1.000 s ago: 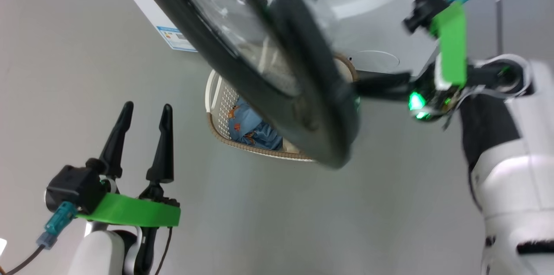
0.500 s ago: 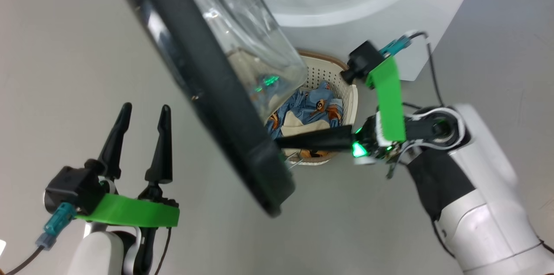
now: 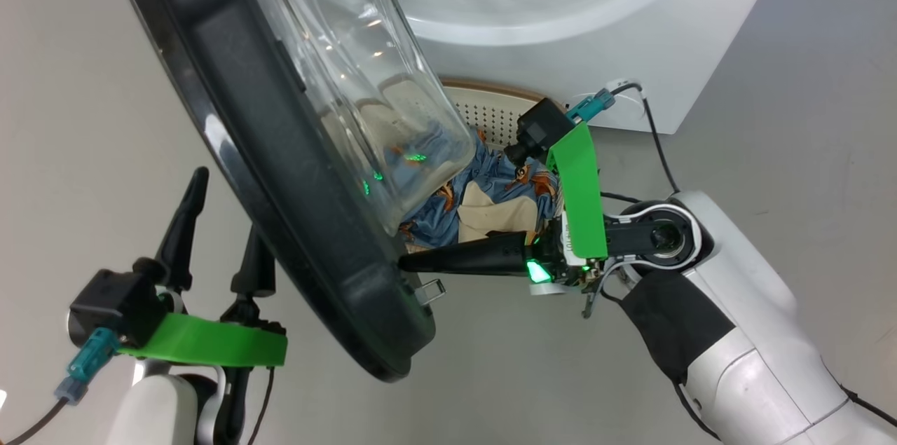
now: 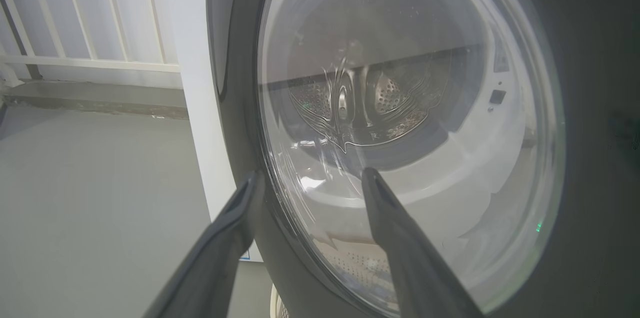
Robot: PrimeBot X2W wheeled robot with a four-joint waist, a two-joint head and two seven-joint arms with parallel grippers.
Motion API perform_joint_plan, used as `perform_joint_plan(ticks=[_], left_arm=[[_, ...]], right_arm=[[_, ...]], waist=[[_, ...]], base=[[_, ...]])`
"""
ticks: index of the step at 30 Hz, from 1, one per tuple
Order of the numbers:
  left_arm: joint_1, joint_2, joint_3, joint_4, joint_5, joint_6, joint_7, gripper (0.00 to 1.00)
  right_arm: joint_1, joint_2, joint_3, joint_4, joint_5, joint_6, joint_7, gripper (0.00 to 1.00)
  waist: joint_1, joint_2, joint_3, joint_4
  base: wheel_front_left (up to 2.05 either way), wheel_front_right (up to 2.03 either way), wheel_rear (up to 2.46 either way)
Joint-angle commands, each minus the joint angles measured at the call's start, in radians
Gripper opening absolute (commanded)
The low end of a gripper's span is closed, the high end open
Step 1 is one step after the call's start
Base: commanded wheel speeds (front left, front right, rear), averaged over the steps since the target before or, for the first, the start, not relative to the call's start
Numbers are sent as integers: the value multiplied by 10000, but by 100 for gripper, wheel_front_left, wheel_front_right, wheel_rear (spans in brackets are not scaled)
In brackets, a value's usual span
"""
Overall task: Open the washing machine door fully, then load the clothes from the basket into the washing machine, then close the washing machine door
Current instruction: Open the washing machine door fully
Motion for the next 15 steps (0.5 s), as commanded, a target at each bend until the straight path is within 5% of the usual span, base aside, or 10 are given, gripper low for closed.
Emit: perform_joint_plan(ticks=[1, 15], left_arm=[[36, 214, 393, -188, -11, -16, -63, 100], [427, 355, 493, 45, 46, -16, -63, 100]], right_arm=[[200, 329, 268, -263, 241, 19, -119, 0], [788, -770, 1194, -950, 1690, 19, -1649, 0]], waist=[[0, 0, -32, -28], [0, 0, -1013, -325]], base=[[0, 0, 0], [0, 0, 0]])
